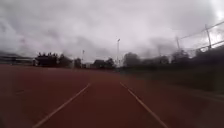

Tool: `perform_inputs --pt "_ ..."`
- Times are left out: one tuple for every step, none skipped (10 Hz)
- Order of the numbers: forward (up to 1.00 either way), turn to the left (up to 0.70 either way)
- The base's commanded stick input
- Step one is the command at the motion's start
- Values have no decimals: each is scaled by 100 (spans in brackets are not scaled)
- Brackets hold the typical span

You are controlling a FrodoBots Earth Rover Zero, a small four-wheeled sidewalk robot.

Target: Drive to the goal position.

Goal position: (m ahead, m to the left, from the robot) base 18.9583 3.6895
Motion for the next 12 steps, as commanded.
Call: perform_inputs --pt "70 0" --pt "70 0" --pt "70 0" --pt "70 0" --pt "70 0" --pt "70 0" --pt "70 0" --pt "70 0" --pt "70 0" --pt "70 0" --pt "70 0" --pt "70 0"
